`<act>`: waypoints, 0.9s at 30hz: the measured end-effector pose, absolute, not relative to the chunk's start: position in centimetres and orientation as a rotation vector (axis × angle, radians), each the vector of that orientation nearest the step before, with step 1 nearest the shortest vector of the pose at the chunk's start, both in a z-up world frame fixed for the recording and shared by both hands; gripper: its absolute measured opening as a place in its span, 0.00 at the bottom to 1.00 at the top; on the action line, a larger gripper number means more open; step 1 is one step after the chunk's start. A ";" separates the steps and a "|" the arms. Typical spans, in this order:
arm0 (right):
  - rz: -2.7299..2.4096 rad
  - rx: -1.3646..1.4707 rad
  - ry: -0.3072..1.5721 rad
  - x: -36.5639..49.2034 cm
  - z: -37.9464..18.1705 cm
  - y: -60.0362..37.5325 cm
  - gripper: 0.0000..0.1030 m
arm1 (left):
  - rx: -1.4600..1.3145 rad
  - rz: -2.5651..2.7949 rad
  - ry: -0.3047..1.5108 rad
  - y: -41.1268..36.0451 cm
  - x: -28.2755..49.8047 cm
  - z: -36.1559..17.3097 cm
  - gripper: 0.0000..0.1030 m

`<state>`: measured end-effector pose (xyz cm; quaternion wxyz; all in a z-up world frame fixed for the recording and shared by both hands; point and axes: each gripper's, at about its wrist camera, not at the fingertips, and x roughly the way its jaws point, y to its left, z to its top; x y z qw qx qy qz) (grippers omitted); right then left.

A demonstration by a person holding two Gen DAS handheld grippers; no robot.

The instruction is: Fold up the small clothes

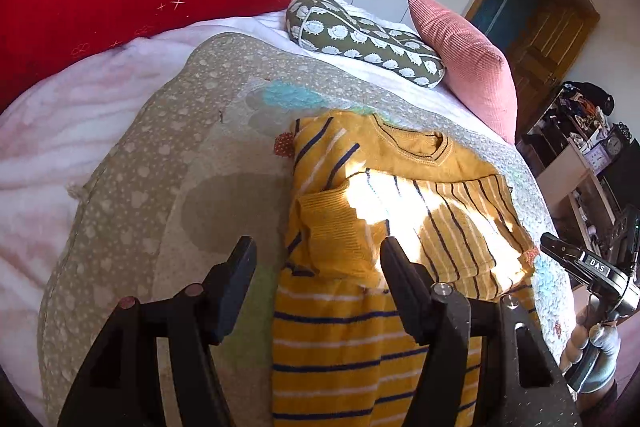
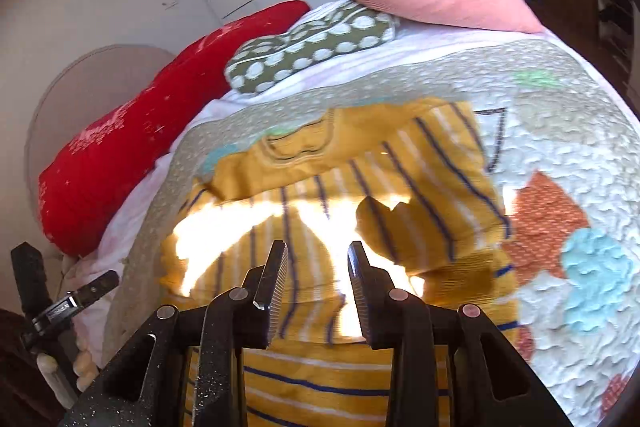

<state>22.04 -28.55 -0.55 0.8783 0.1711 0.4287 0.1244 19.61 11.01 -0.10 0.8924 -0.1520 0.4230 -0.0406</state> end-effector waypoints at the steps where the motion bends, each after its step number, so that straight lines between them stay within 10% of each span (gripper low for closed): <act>1: 0.222 0.370 0.895 22.2 -0.9 -30.1 0.33 | -0.301 -0.102 0.892 10.0 20.7 -0.3 0.61; 15: 0.026 0.301 0.957 23.1 -5.3 -35.4 0.32 | -0.196 -0.021 1.030 7.5 27.8 -6.2 0.61; 27: 0.264 0.521 0.977 12.2 -4.6 -35.0 0.33 | -0.297 -0.049 1.015 12.6 14.9 -4.0 0.61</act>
